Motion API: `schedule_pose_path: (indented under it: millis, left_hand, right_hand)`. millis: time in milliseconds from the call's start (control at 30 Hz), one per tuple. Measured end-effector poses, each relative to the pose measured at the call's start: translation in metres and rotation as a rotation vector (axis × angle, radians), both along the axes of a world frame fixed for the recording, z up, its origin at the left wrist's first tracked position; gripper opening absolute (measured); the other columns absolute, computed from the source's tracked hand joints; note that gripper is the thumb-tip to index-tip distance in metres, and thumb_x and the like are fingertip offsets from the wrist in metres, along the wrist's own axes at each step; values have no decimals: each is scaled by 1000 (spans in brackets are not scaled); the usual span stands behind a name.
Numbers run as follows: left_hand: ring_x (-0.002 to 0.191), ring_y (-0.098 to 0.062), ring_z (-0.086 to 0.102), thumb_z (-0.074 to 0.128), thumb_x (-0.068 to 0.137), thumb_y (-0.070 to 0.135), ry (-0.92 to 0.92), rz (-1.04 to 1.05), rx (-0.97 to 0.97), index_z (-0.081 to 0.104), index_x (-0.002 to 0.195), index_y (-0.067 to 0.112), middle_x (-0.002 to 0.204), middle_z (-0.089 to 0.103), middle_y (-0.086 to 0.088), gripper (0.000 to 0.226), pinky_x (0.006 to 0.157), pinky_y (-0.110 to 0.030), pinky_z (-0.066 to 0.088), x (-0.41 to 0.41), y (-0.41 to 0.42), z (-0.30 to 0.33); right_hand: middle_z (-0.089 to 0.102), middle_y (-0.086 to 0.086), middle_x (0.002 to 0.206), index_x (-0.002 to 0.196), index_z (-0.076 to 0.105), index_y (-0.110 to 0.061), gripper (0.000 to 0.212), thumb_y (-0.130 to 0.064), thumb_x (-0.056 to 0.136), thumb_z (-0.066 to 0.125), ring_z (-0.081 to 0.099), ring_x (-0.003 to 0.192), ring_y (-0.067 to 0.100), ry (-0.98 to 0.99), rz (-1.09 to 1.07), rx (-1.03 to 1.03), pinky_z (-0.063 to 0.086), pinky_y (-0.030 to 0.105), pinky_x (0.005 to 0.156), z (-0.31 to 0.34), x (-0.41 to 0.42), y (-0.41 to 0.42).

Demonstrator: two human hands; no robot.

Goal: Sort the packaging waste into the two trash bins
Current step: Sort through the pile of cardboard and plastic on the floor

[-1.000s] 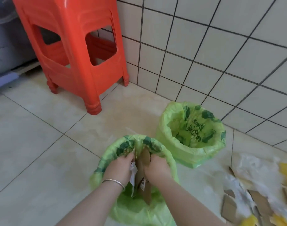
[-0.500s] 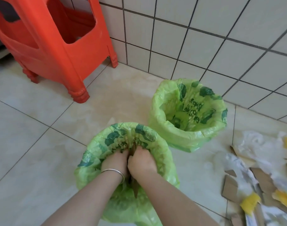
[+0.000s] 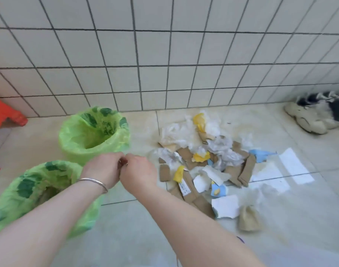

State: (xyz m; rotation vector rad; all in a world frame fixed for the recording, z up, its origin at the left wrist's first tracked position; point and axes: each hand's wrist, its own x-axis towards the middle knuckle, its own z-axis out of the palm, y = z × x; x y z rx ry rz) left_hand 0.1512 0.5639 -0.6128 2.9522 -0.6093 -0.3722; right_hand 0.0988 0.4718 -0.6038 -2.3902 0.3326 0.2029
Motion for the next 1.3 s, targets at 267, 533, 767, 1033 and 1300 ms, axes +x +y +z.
schedule_pose_path:
  millis: [267, 533, 767, 1033, 1300]
  left_hand:
    - [106, -25, 60, 51, 85, 25, 65, -306, -124, 64, 102, 31, 112, 67, 2, 22, 83, -31, 49, -83, -178, -12]
    - [105, -19, 60, 49, 85, 25, 276, -494, -26, 59, 114, 30, 109, 67, 7, 30, 87, -34, 51, -116, -257, -76]
    - [107, -20, 58, 46, 89, 19, 487, -263, -19, 54, 120, 26, 115, 63, 1, 33, 81, -27, 44, -129, -280, -169]
    - [114, -24, 51, 64, 82, 32, 584, 200, -131, 50, 123, 20, 128, 47, -5, 44, 93, -34, 45, -136, -285, -261]
    - [105, -28, 55, 75, 74, 24, 512, 228, -111, 39, 121, 14, 127, 39, -7, 61, 79, -33, 44, -144, -301, -291]
  right_hand:
    - [62, 15, 115, 114, 58, -9, 31, -10, 89, 40, 55, 108, 34, 30, -407, 29, 33, 31, 71, -13, -115, -155]
    - [65, 8, 112, 103, 66, -18, 28, -15, 86, 43, 58, 104, 27, 189, -701, 215, 42, 29, 75, -88, -151, -233]
    - [64, 0, 108, 114, 58, -21, 31, -20, 87, 44, 59, 106, 22, 352, -733, 248, 46, 29, 83, -175, -154, -261]
    - [39, 2, 134, 133, 40, -25, 46, -16, 88, 45, 36, 123, 26, 548, -642, -296, 42, 33, 91, -264, -198, -303]
    - [33, 5, 133, 133, 38, -31, 50, -15, 87, 47, 43, 114, 29, 435, -660, -157, 47, 39, 88, -294, -191, -320]
